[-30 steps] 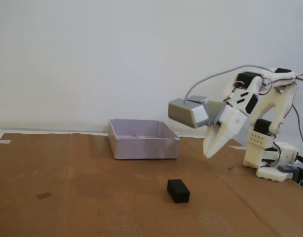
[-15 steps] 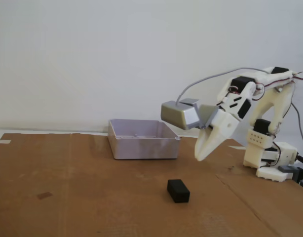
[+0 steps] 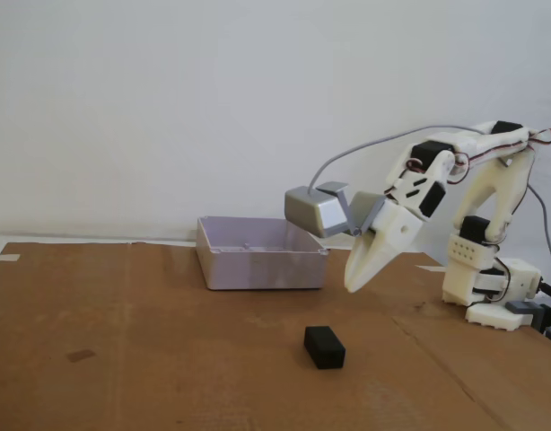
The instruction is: Grasp a block and put it in the box.
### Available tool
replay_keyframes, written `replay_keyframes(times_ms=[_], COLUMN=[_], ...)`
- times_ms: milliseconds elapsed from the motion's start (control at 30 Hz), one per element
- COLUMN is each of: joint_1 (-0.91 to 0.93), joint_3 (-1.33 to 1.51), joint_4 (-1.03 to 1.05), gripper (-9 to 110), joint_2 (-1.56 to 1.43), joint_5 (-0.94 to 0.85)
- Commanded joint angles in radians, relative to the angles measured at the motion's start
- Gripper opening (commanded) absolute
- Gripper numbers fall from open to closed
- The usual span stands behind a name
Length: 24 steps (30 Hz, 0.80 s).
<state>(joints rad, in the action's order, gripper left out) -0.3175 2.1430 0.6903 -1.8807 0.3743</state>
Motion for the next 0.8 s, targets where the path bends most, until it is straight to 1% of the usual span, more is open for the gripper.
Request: replay_keyframes(times_ms=[0,133,300,533,667,767], joint_1=[0.012,0.012,0.012,0.011,0.0,-0.003], joint_3=[-0.144,-0.15,-0.15,-0.152,-0.15,-0.15], joint_4=[-0.06,-0.104,-0.104,-0.106,-0.106,-0.107], gripper=[0,0,2,27,35,38], joint_2=[-0.031,-0.025,-0.026,-0.031,-0.026,-0.026], joint_5=[-0.009,-0.058,-0.061,-0.061,-0.057,-0.052])
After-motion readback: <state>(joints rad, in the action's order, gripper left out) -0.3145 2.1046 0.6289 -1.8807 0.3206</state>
